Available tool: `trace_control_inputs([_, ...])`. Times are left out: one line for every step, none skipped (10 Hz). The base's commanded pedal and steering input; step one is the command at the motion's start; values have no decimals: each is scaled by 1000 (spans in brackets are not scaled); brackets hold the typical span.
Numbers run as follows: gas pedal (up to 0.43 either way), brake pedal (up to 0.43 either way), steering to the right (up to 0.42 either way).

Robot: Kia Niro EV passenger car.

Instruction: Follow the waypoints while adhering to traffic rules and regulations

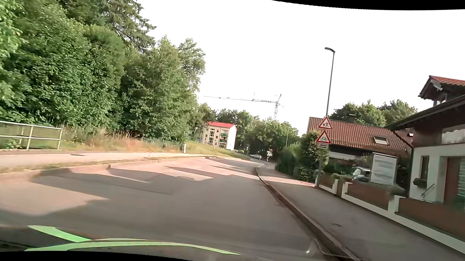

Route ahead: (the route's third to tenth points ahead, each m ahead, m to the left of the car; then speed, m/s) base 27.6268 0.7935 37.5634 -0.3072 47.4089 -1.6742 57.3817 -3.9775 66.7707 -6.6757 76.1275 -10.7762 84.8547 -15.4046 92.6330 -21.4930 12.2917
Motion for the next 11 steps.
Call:
trace_control_inputs([59, 0, 10])
trace_control_inputs([59, 0, 9])
trace_control_inputs([59, 0, 10])
trace_control_inputs([59, 0, 10])
trace_control_inputs([59, 0, 9])
trace_control_inputs([59, 0, 10])
trace_control_inputs([59, 0, 11])
trace_control_inputs([59, 0, 11])
trace_control_inputs([59, 0, 11])
trace_control_inputs([59, 0, 11])
trace_control_inputs([59, 0, 11])
